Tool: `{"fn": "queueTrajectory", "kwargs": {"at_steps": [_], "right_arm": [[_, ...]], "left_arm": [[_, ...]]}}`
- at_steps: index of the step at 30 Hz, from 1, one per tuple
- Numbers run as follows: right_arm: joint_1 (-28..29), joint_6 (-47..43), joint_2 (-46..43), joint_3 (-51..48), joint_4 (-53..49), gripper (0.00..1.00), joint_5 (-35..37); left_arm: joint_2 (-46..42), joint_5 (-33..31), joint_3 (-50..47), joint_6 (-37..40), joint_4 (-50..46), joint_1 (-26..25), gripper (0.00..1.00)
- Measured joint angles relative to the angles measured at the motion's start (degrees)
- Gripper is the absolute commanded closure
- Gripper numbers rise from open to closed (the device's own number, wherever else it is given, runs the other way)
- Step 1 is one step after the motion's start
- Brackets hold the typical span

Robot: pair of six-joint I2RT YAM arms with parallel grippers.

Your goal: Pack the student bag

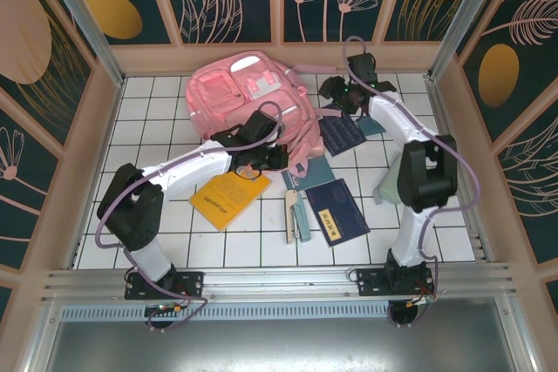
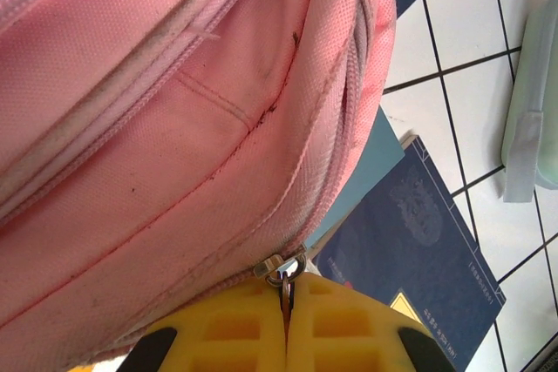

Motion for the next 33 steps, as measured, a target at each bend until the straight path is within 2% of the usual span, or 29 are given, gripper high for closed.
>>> {"fn": "queueTrajectory", "kwargs": {"at_steps": [6,14,17,22,23,26,31,33], "right_arm": [[4.15,5.46,-12.28,-17.16,5.81,0.36,-0.83],[13.27,13.22,-12.66,-23.93,10.43,0.35,-1.79],[14.67,15.63,-11.30,-23.96,11.91,0.42,-1.55],[15.93,17.94,-8.20,-23.45,13.03,0.71,-1.14],[16.20,18.21,-7.58,-23.06,12.96,0.72,-1.11],[16.63,18.78,-6.23,-21.73,12.66,0.68,-1.11],[16.92,18.49,-6.08,-19.82,10.34,0.42,0.22],[17.11,18.34,-6.12,-18.82,8.76,0.37,0.72]], "left_arm": [[1.77,1.05,1.03,0.09,-0.13,0.00,1.00],[1.86,1.20,1.05,0.96,-0.96,0.00,1.00],[1.86,0.92,1.05,1.16,-2.10,0.00,1.00],[1.86,-0.61,1.05,1.40,-3.87,0.11,1.00],[1.86,-1.01,1.05,1.40,-4.17,0.17,1.00],[1.86,-2.19,1.05,1.57,-4.79,0.39,1.00],[1.84,-3.06,1.05,1.57,-4.83,0.42,1.00],[1.77,-3.02,1.05,1.57,-4.83,0.42,1.00]]}}
